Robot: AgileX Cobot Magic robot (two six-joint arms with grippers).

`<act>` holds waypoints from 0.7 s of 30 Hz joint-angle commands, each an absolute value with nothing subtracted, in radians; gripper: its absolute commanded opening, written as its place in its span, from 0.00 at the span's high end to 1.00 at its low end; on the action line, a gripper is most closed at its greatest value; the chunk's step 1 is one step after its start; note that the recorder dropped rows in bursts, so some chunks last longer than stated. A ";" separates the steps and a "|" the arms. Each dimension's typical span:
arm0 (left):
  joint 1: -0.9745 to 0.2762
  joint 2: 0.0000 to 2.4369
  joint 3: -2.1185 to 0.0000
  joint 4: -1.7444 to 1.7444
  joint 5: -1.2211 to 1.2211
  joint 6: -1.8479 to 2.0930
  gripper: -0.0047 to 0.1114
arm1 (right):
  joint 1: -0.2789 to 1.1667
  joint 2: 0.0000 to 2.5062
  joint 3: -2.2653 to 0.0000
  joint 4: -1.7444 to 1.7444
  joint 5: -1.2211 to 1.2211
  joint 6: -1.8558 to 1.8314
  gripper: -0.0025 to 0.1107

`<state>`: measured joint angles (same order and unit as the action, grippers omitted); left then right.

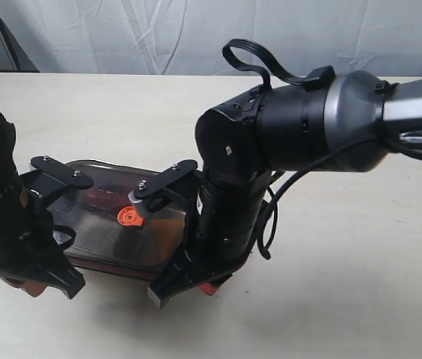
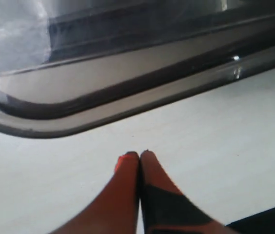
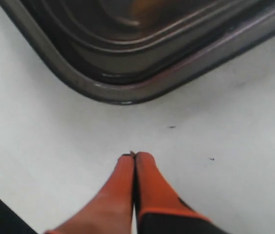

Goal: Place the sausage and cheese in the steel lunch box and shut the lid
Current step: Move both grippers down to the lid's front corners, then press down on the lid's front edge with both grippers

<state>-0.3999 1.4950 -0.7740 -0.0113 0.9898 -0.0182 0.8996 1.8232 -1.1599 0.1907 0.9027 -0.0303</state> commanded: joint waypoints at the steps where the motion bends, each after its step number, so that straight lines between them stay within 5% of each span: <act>1: -0.399 1.496 -0.770 0.019 0.974 -0.052 0.96 | 0.895 1.825 -1.153 0.192 0.843 -0.028 0.99; 21: -0.399 1.496 -0.770 0.109 0.901 -0.134 0.96 | 0.895 1.825 -1.153 0.192 0.735 -0.026 0.99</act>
